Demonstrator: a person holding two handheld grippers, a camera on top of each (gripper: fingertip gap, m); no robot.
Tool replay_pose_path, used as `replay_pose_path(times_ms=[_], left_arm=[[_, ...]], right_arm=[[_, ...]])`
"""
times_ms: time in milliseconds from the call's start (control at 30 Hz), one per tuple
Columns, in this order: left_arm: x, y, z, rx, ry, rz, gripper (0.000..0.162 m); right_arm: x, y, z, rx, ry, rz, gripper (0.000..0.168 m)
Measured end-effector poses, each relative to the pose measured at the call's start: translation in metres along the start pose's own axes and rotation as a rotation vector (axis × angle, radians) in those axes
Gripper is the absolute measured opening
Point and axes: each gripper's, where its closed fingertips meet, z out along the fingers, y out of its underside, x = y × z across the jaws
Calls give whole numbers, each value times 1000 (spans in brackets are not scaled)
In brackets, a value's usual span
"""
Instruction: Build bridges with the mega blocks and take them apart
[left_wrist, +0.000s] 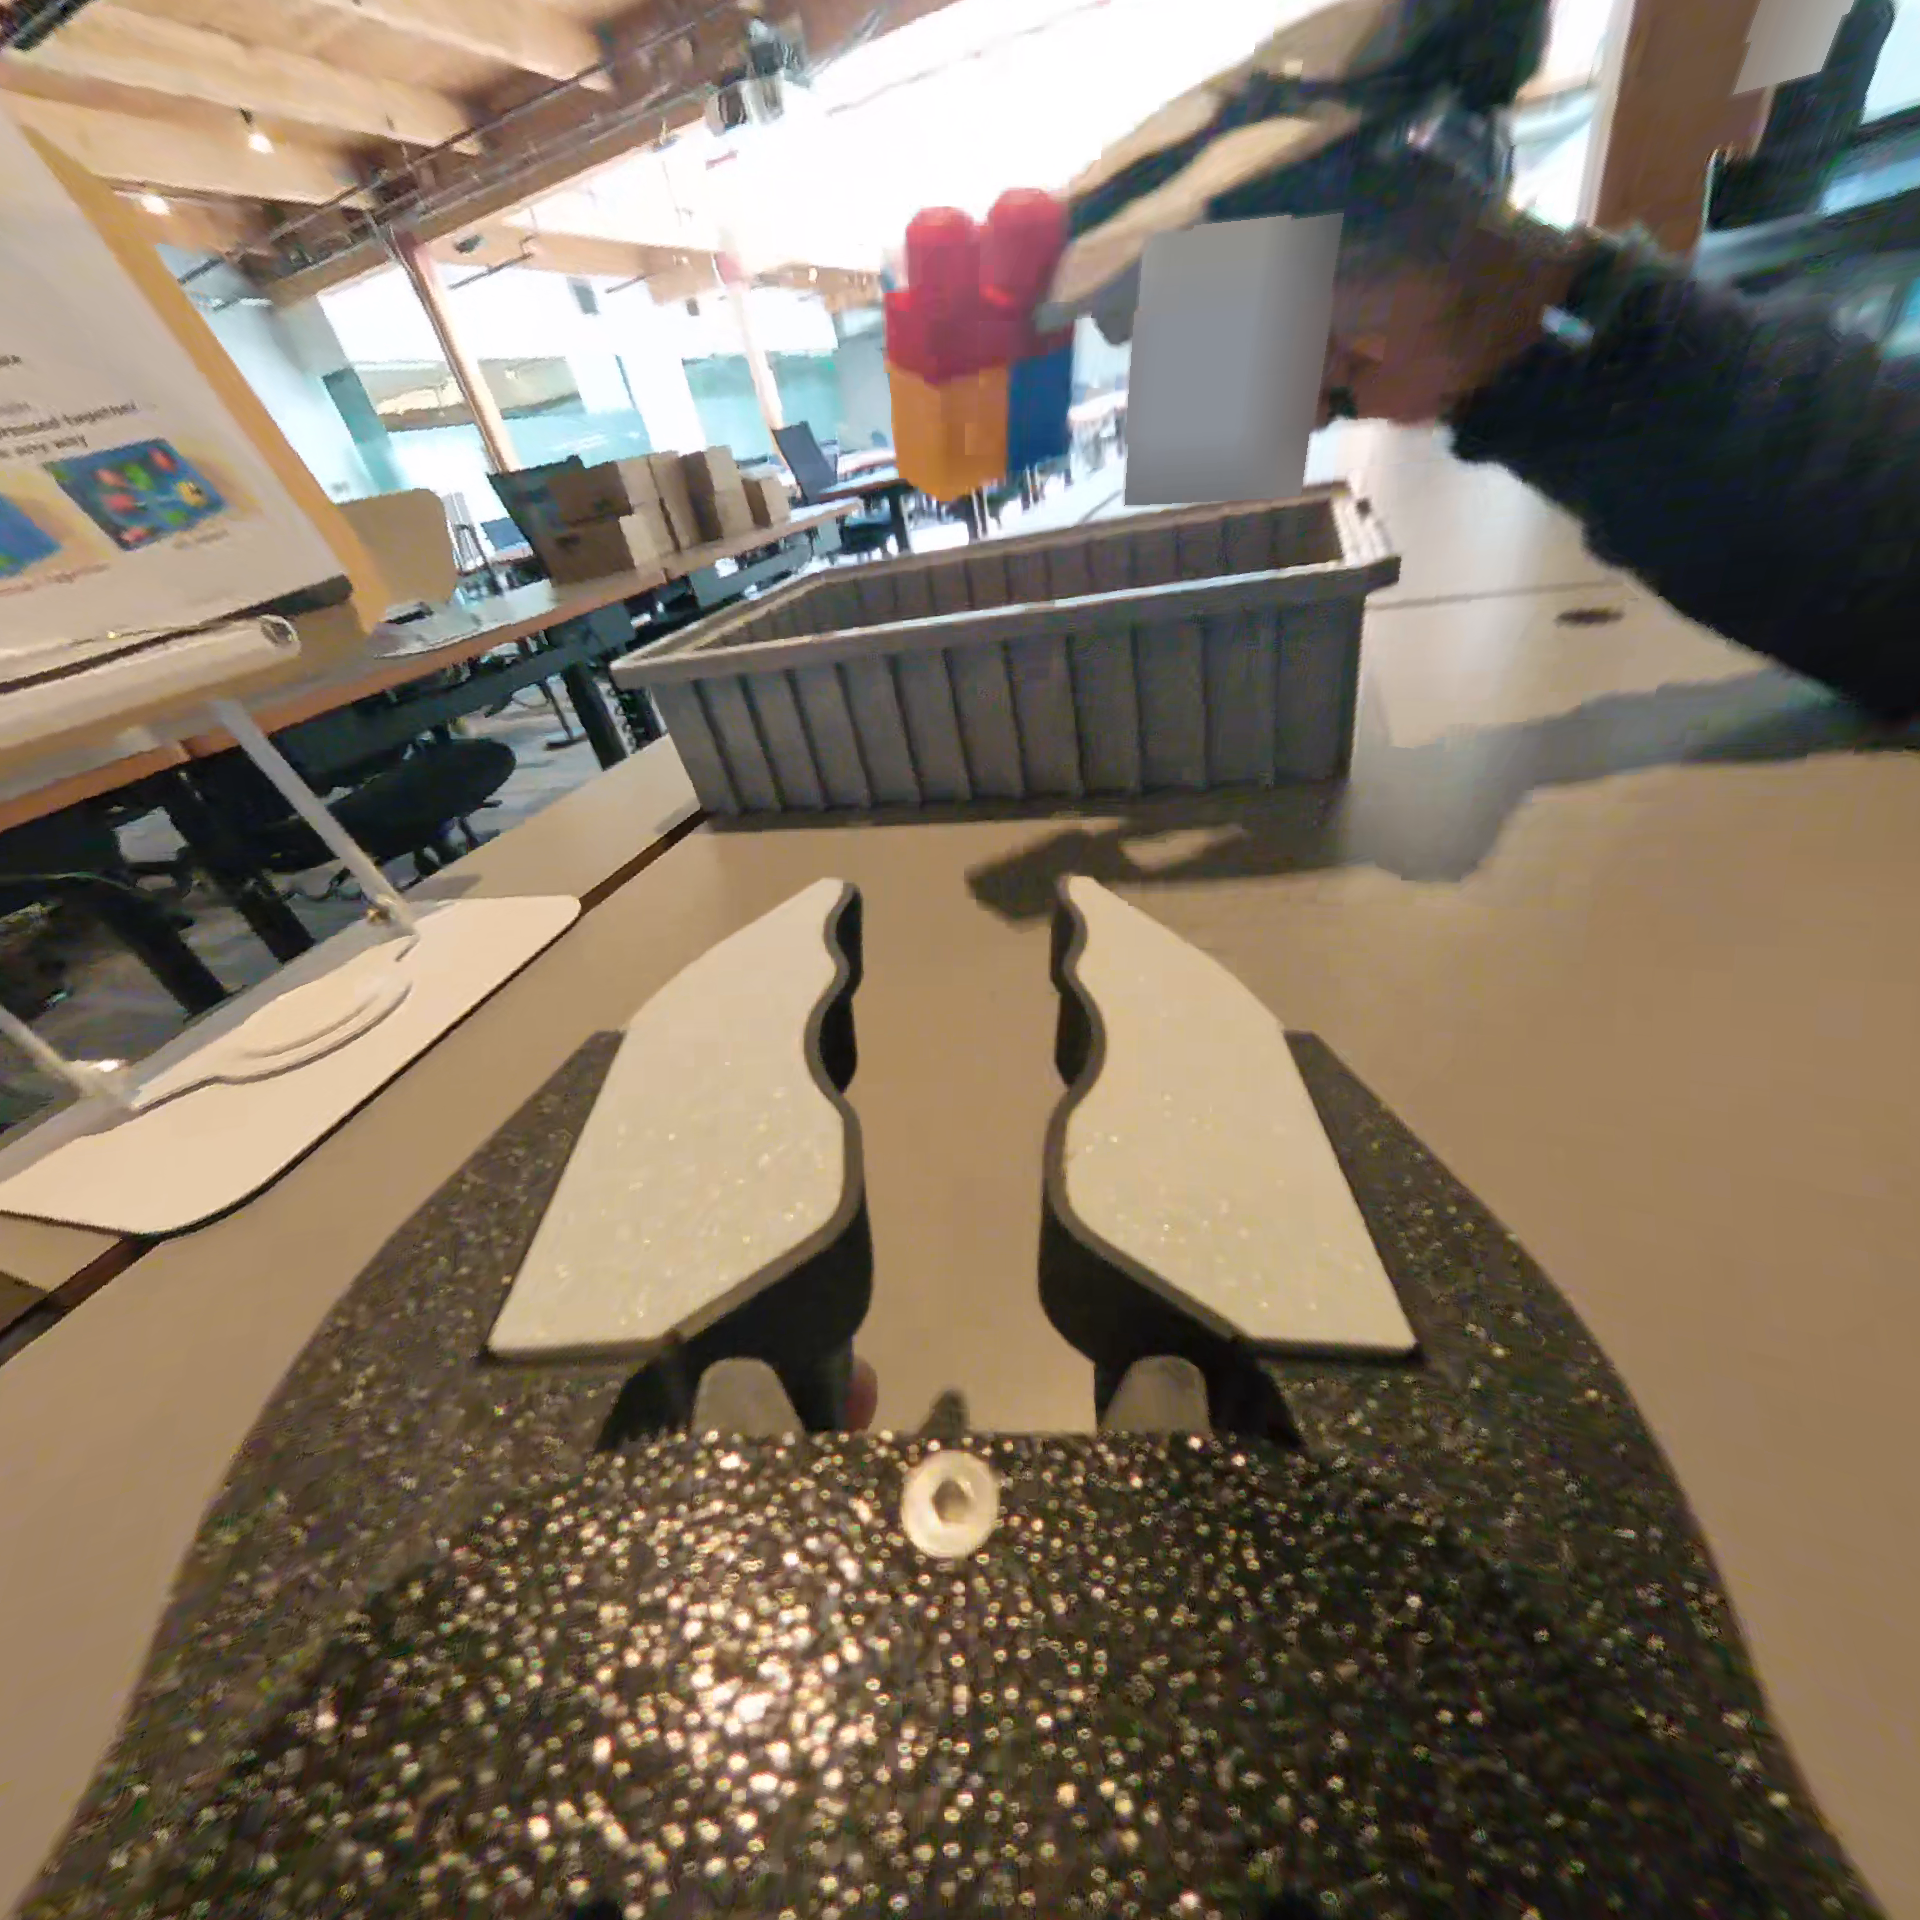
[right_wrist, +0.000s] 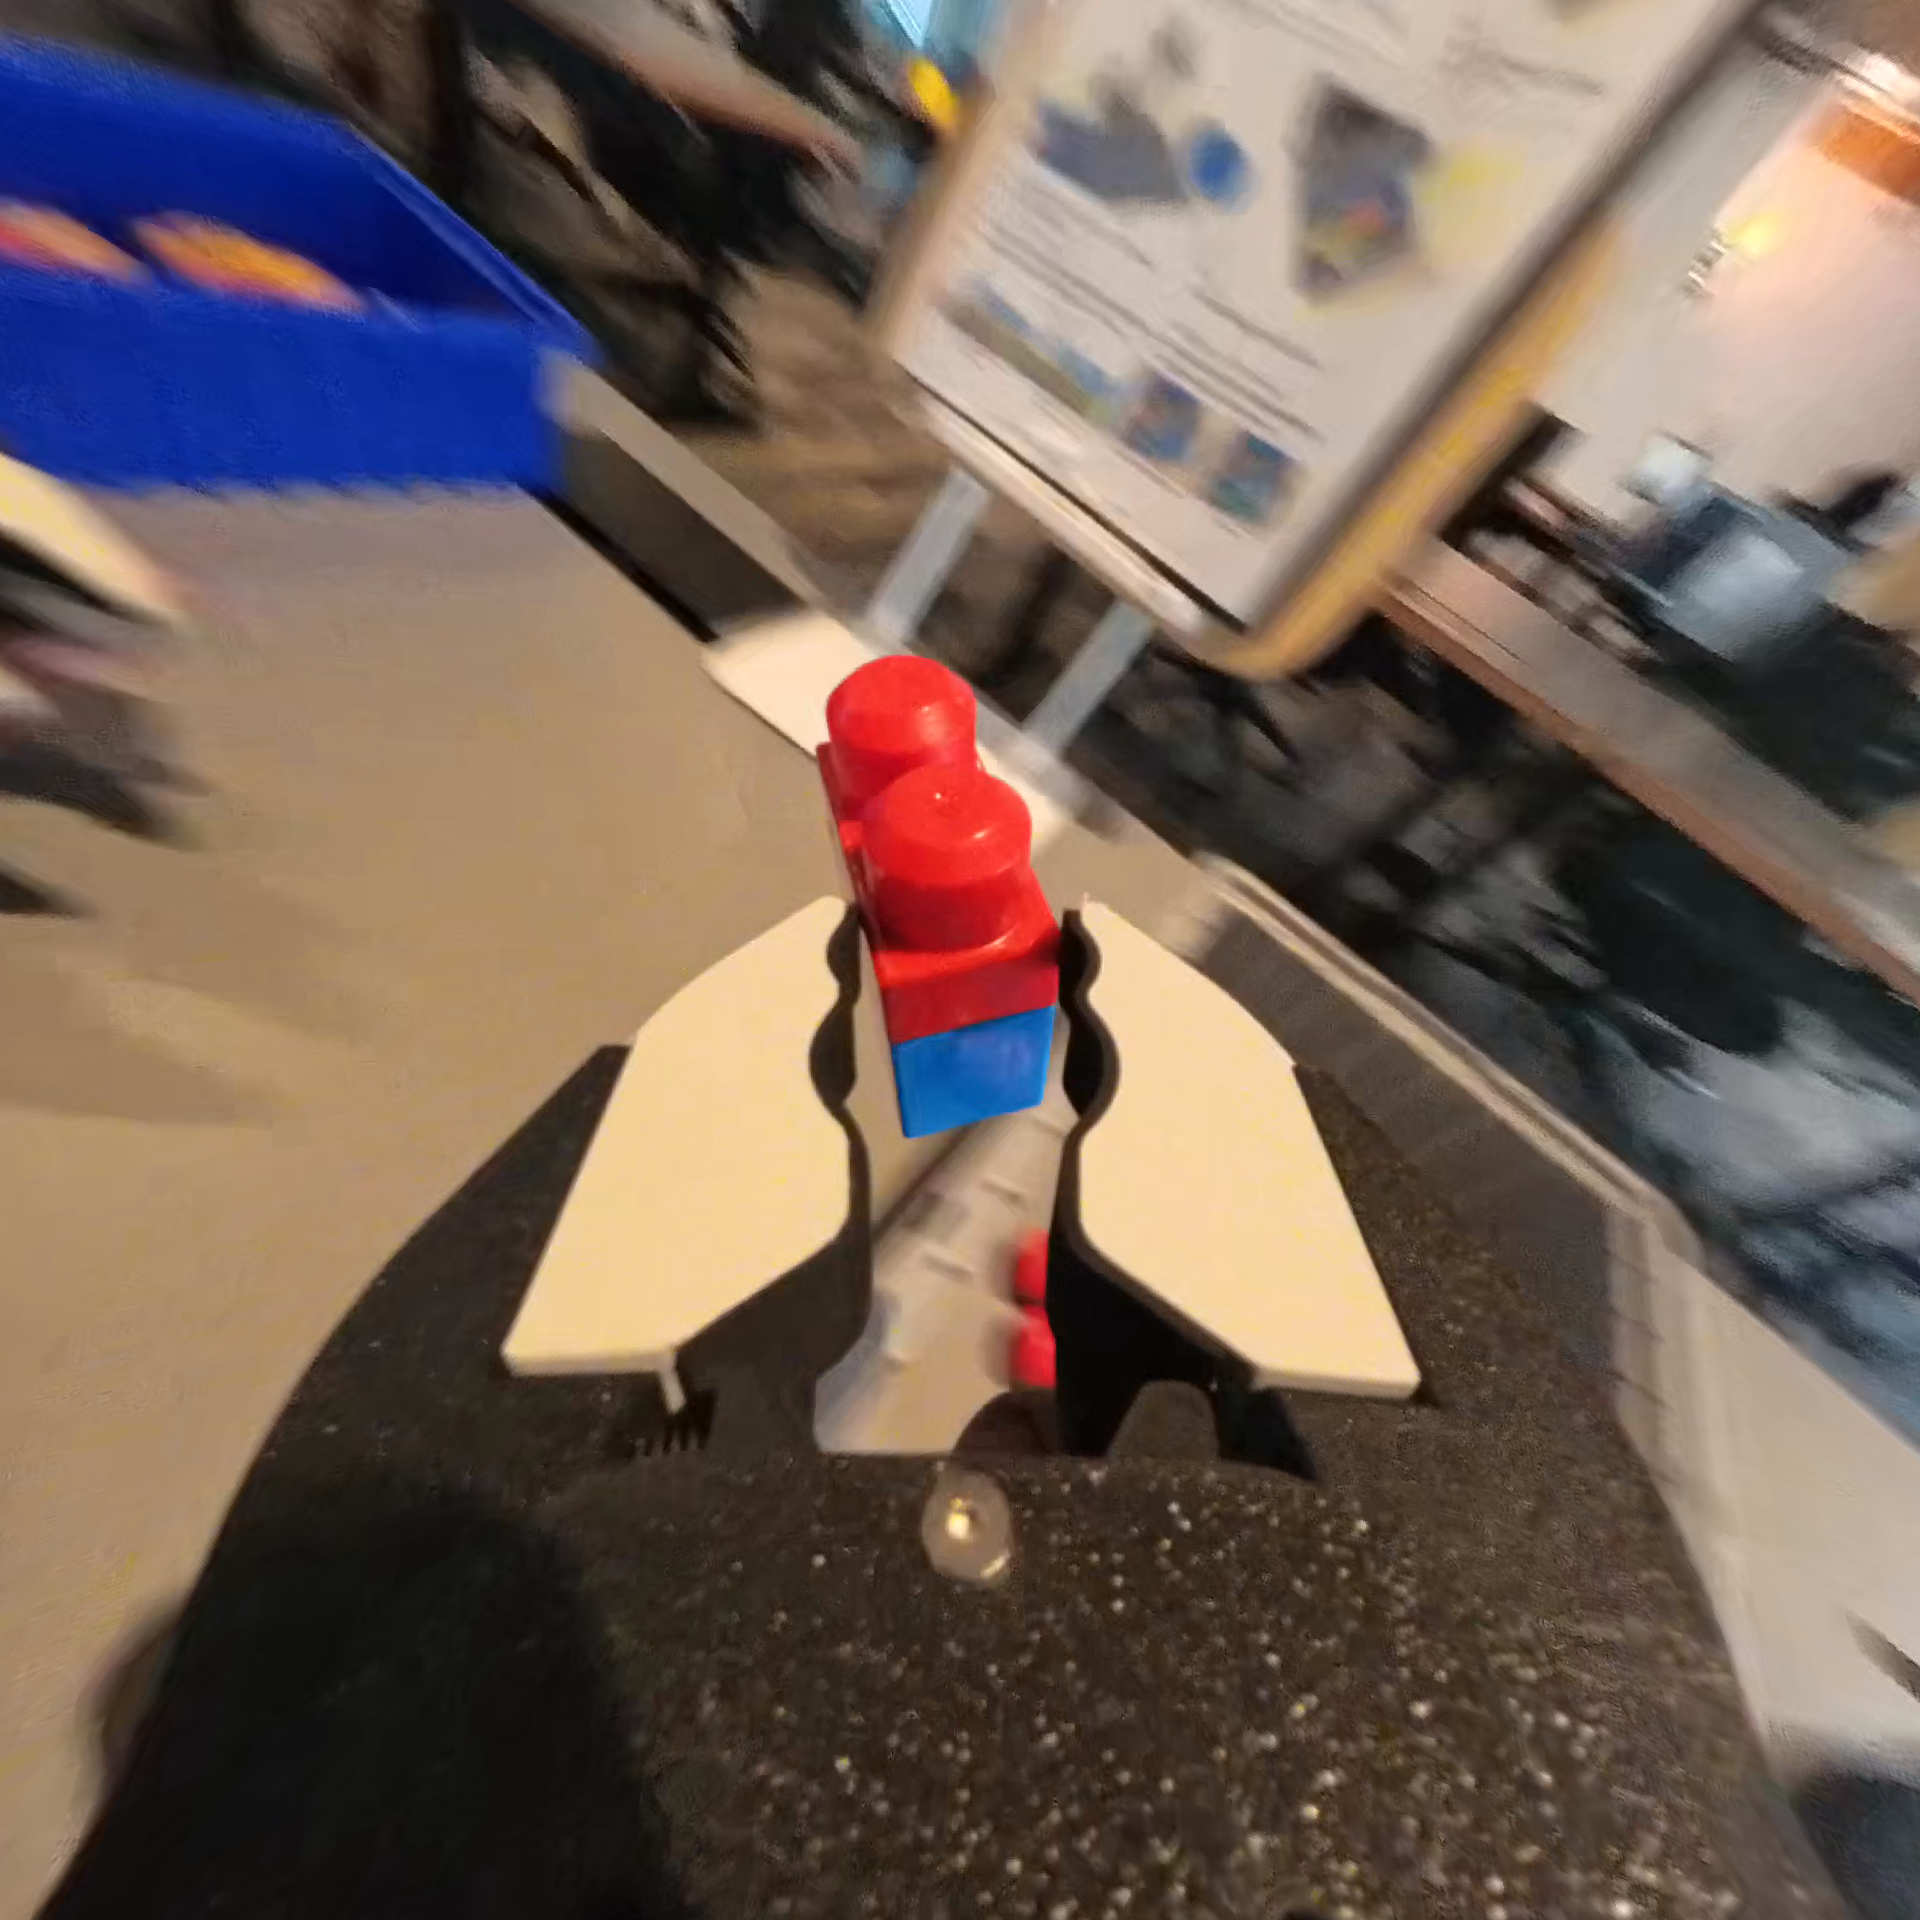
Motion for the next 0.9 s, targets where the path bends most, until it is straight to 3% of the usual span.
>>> replay_pose_path(times_ms=[167,267,400,567,800,900], left_arm=[[7,7,8,-35,22,22,34],[8,12,11,-57,23,26,34],[7,12,10,-59,13,31,34],[7,15,11,-77,16,39,34],[13,14,13,-93,28,67,33],[13,11,12,-87,26,70,33]], right_arm=[[136,103,48,-438,198,-51,37],[160,151,83,-577,188,-62,37],[161,188,106,-723,182,-148,38],[140,186,114,-719,147,-241,37],[114,169,120,-636,49,2,40],[116,172,120,-661,59,-1,40]])
